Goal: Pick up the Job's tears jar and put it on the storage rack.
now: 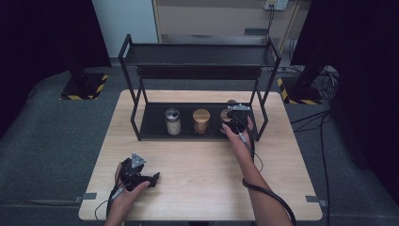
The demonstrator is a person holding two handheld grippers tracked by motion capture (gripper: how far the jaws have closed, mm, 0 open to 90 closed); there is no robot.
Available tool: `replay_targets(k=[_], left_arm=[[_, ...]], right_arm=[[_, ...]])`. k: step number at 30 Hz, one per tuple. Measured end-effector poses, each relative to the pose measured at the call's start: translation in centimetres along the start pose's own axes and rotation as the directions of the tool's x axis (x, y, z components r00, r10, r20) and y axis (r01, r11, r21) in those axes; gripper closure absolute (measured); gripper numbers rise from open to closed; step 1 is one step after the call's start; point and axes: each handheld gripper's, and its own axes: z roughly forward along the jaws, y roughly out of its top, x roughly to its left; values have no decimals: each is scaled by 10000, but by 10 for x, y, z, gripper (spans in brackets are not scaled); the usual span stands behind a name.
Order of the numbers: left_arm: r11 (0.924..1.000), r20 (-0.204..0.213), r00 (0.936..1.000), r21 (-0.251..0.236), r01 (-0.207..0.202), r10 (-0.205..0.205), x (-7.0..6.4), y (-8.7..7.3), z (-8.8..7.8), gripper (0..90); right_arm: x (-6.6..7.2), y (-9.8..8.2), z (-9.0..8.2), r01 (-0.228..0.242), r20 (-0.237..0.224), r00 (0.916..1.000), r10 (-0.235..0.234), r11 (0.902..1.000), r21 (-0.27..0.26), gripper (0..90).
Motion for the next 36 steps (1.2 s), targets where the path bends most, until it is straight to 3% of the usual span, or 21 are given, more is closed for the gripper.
replay_targets(k=[14,36], left_arm=[[10000,-2,10000,3,-7,7,0,0,0,0],[10000,-2,10000,1,0,0,0,0,0,0]], right_arm=[[0,-7,0,-79,-3,10000,79,9997,-234,258],[-2,-5,-1,80,-49,10000,-80,9999,-76,246]])
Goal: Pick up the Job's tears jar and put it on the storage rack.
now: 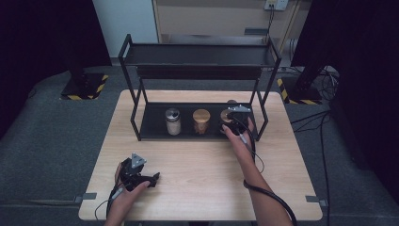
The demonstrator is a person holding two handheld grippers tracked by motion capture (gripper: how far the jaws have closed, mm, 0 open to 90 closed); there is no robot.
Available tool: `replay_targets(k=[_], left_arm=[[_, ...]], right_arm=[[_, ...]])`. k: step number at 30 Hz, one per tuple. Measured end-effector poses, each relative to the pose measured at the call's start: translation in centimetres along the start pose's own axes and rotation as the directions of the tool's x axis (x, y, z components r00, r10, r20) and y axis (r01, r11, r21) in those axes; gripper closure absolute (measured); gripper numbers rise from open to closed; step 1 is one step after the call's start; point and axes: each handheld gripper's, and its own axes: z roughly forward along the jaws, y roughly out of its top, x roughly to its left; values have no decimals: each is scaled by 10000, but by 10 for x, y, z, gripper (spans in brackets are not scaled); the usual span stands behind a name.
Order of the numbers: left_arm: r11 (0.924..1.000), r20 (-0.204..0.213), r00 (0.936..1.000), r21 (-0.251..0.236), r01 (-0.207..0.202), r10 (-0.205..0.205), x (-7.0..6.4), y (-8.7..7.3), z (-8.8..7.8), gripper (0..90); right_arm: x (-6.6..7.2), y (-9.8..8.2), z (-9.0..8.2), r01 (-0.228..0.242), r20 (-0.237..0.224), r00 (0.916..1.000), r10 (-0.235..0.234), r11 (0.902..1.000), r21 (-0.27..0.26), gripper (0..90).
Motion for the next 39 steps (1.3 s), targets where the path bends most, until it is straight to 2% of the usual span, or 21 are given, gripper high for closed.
replay_targets(k=[8,15,19,23,29,39], left_arm=[[10000,2,10000,1,0,0,0,0,0,0],[10000,1,10000,1,1,-1,0,0,0,0],[10000,1,10000,-2,3,-3,0,0,0,0],[10000,2,10000,-1,3,-3,0,0,0,0],[10000,1,10000,-2,4,-4,0,0,0,0],[10000,2,10000,0,4,-4,0,0,0,0]], right_arm=[[-1,0,-2,-38,37,10000,38,10000,25,201],[-5,-1,-4,-197,-174,9997,198,9998,75,139],[-4,-2,-6,-116,-289,9995,119,9999,117,100],[-2,-5,-8,-106,-216,9997,108,9999,119,71],[-2,-9,-14,-211,-272,9994,213,9997,99,64],[-1,-14,-23,-67,-324,9994,69,10000,66,57]])
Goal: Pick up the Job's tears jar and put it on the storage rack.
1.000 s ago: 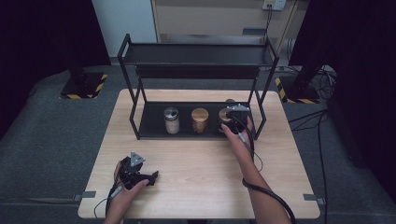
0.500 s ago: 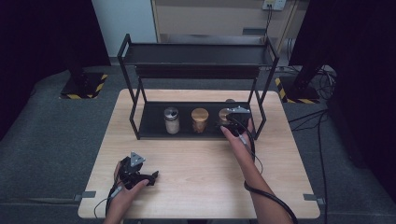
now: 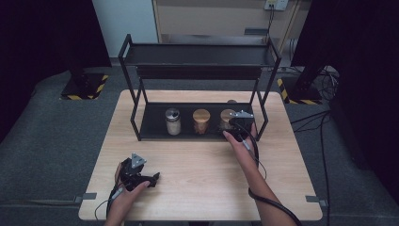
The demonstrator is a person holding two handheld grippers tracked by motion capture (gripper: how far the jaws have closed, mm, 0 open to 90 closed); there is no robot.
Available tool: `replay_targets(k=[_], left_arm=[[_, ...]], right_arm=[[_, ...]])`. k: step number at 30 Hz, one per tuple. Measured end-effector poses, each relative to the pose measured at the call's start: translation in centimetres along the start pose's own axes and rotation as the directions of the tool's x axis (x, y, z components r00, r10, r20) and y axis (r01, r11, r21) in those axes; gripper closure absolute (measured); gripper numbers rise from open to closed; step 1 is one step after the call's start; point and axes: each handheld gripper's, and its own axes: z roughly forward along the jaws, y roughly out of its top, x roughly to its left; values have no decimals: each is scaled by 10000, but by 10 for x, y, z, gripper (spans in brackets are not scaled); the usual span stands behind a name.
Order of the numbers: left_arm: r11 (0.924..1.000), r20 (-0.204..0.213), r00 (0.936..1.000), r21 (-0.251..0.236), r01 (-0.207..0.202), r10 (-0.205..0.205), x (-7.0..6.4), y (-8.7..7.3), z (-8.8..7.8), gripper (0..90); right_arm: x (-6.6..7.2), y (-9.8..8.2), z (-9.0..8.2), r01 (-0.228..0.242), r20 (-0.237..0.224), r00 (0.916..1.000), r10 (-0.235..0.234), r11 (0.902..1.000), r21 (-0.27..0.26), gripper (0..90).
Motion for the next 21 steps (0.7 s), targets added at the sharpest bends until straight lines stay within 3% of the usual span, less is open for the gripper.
replay_targets(k=[10,21], left_arm=[[10000,0,10000,1,0,0,0,0,0,0],[10000,1,10000,3,-4,4,0,0,0,0]], right_arm=[[1,-2,-11,-64,-124,9999,62,9999,-160,54],[0,-17,-33,-75,-354,9994,65,9996,-276,51]])
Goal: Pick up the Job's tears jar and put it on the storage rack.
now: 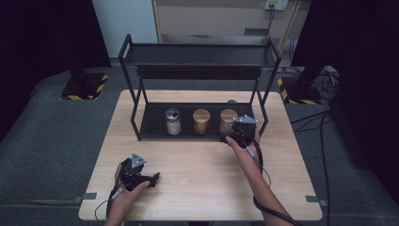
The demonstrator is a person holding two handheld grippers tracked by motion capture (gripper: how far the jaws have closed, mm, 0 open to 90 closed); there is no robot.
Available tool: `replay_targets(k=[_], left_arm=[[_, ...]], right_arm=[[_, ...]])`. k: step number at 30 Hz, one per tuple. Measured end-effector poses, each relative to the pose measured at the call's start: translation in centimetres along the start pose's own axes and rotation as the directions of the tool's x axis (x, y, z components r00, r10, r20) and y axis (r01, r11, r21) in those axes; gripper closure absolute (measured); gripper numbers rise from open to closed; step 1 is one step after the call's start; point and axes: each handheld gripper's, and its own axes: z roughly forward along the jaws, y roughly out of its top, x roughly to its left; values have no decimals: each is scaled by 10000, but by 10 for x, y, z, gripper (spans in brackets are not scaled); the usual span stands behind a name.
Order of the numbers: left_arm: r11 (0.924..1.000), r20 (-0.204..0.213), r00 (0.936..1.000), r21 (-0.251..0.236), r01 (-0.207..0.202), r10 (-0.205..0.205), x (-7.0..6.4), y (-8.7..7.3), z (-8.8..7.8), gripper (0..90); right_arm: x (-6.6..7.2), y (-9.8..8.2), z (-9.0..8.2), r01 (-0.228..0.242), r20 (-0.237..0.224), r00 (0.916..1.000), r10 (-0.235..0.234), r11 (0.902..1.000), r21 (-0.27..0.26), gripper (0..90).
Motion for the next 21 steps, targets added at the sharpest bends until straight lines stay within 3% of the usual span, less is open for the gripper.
replay_targets(k=[21], left_arm=[[10000,-2,10000,-4,5,-5,0,0,0,0]], right_arm=[[0,-28,-33,277,-651,9975,-284,9996,-112,49]])
